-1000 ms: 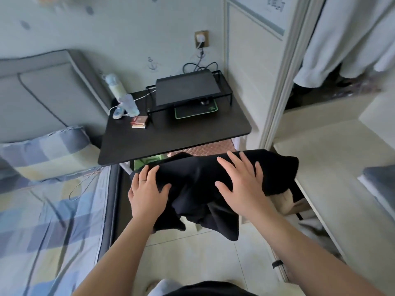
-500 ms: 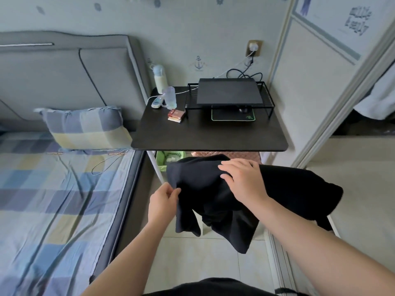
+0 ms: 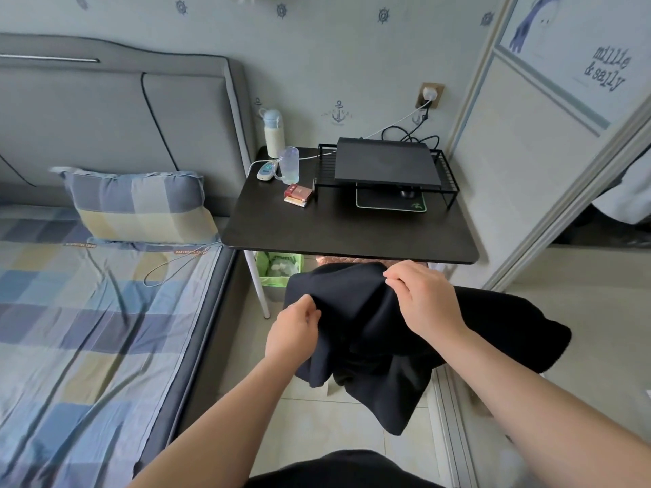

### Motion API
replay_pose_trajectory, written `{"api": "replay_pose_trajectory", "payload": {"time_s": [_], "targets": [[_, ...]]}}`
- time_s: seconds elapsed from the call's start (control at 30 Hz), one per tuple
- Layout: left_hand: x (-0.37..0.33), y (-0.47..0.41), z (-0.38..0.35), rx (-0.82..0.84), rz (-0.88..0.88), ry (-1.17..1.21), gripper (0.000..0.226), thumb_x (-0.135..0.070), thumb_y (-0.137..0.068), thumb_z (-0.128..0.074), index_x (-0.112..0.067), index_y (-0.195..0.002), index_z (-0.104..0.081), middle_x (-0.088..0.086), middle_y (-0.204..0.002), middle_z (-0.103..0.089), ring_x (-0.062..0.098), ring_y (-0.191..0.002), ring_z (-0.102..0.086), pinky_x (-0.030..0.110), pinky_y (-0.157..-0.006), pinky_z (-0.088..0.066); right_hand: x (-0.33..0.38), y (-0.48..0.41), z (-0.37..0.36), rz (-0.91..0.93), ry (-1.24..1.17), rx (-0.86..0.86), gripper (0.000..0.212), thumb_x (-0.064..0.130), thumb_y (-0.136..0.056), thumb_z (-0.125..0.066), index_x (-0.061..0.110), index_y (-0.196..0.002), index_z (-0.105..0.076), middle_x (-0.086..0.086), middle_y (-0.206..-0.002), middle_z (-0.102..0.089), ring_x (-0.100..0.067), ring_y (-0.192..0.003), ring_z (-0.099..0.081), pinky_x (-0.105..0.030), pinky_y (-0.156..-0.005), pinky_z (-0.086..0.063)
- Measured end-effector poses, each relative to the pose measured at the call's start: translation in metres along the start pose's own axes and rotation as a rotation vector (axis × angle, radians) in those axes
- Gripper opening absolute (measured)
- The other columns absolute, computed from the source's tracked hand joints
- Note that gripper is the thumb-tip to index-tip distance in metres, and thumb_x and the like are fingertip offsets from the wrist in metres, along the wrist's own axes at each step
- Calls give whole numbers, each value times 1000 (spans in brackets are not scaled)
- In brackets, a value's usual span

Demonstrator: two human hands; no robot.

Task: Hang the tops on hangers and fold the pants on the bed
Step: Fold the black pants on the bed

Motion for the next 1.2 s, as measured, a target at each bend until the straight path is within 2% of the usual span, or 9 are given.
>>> {"api": "replay_pose_trajectory", "payload": {"time_s": [0.1,0.2,0.33,0.43,0.63,0.73,0.83,0.9,1.2], "targets": [[-13,1,8,-18,-58,24,23,-31,-99,-53,-26,-79,-41,-9,-73,-56,22,-72,-56,34,-59,-43,-4,-9,20,-91,-54,-38,8,10,-96,-63,13,-93,-69,5,-95,-70,-23,-86,-66,-37,-75,-50],[-45,6,21,-25,-214,109,20,-43,-93,-63,-28,-95,-50,-12,-100,-55,15,-92,-58,32,-77,-48,6,-32,48,-74,-135,-97,9,5,-96,-61,10,-91,-67,4,-92,-69,-19,-85,-65,-38,-78,-51],[-100,20,43,-41,-384,145,71,-73,-73,-62,-27,-126,-52,-11,-125,-49,16,-114,-51,36,-98,-45,37,-70,85,1,-194,-176,11,-1,-94,-61,7,-89,-68,1,-90,-70,-14,-85,-64,-23,-80,-48],[-132,23,64,-93,-455,126,65,-63,-78,-69,-29,-130,-49,-12,-130,-47,17,-118,-52,43,-101,-46,69,-95,117,76,-238,-249,10,0,-94,-61,5,-89,-69,-1,-89,-71,-10,-84,-64,-16,-76,-46],[-157,25,135,-303,-513,244,21,-34,-94,-66,-23,-111,-59,-12,-114,-56,14,-105,-56,39,-92,-49,148,-149,173,213,-270,-376,11,9,-95,-62,2,-90,-69,-3,-86,-73,-15,-80,-65,-27,-76,-51],[-156,28,179,-384,-536,304,10,-30,-97,-61,-21,-97,-58,-10,-100,-59,14,-95,-58,38,-83,-50,199,-168,195,306,-303,-444,12,9,-95,-61,1,-89,-68,-1,-86,-72,-11,-76,-63,-20,-73,-48],[-147,38,227,-428,-534,457,16,-28,-98,-58,-24,-84,-52,-8,-81,-62,16,-80,-61,42,-73,-54,260,-190,214,388,-354,-505,14,12,-95,-60,3,-88,-67,0,-82,-70,-9,-69,-60,-17,-67,-45],[-132,46,266,-510,-525,537,17,-30,-98,-55,-30,-83,-49,-11,-72,-62,10,-69,-59,32,-65,-52,296,-204,218,413,-381,-511,17,16,-96,-59,2,-89,-66,0,-81,-70,-10,-62,-56,-18,-63,-43],[-3,99,461,-874,-420,568,17,-27,-104,-49,-25,-88,-50,-10,-65,-57,7,-52,-44,18,-50,-36,467,-235,167,490,-584,-461,14,14,-99,-57,3,-92,-59,12,-77,-55,1,-54,-45,-13,-63,-34]]}}
Point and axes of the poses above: each hand's wrist, its own y-axis away from the middle knuckle, its own z-axis out of the back of the hand, x = y × z, the point moved 9 cm from there along -y, towards the middle knuckle
